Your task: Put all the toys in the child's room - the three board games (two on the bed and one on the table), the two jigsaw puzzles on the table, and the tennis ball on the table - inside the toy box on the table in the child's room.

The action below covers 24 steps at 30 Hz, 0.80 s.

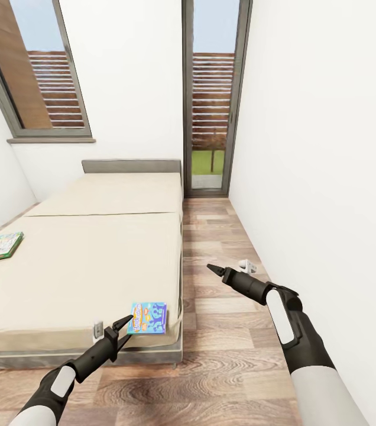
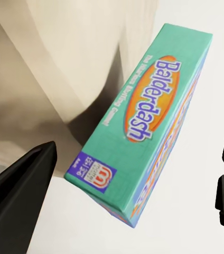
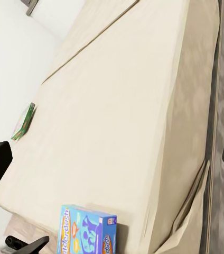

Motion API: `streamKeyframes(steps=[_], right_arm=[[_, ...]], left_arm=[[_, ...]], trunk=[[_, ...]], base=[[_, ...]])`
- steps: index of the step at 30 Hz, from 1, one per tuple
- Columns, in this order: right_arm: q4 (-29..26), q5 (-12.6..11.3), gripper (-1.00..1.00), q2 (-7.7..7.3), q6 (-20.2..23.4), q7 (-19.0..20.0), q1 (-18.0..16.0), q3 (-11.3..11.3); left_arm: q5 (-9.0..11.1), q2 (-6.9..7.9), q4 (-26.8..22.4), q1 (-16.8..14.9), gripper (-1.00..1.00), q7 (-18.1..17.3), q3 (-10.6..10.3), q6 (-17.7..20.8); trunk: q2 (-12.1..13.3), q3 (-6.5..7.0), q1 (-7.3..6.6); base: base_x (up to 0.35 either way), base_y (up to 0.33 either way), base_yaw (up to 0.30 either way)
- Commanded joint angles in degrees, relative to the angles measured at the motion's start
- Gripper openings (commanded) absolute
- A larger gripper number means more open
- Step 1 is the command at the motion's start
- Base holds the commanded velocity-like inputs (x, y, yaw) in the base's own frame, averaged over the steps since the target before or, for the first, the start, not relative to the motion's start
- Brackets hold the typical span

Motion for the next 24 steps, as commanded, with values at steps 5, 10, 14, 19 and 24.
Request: streamKeyframes(steps=[5,10,14,19,24], right_arm=[[-0.02,-0.13,1.0,0.06,0.44,0.15,-0.04,-0.2],[-0.02,-0.13,1.0,0.07,0.44,0.15,-0.04,-0.2],[-0.02,-0.13,1.0,0.07,0.44,0.15,-0.04,-0.22],[-0.02,-0.13,1.0,0.07,0.44,0.15,-0.04,-0.22],[-0.02,-0.14,1.0,0.07,0.44,0.15,-0.04,-0.23]], left_arm=[[0.82,-0.05,0.05,-1.51,1.0,-0.06,0.2,0.05],[0.82,-0.05,0.06,-1.51,1.0,-0.05,0.2,0.06],[0.82,-0.05,0.08,-1.51,1.0,-0.04,0.2,0.06],[0.82,-0.05,0.06,-1.51,1.0,0.0,0.2,0.06],[0.82,-0.13,0.06,-1.51,-1.0,0.01,0.2,0.05]], trunk=[[-0.02,-0.04,0.0],[-0.02,-0.04,0.0],[-0.02,-0.04,0.0],[-0.02,-0.04,0.0],[-0.02,-0.04,0.0]], base=[[0.0,0.0,0.0],[0.0,0.0,0.0],[0.0,0.0,0.0],[0.0,0.0,0.0],[0.0,0.0,0.0]])
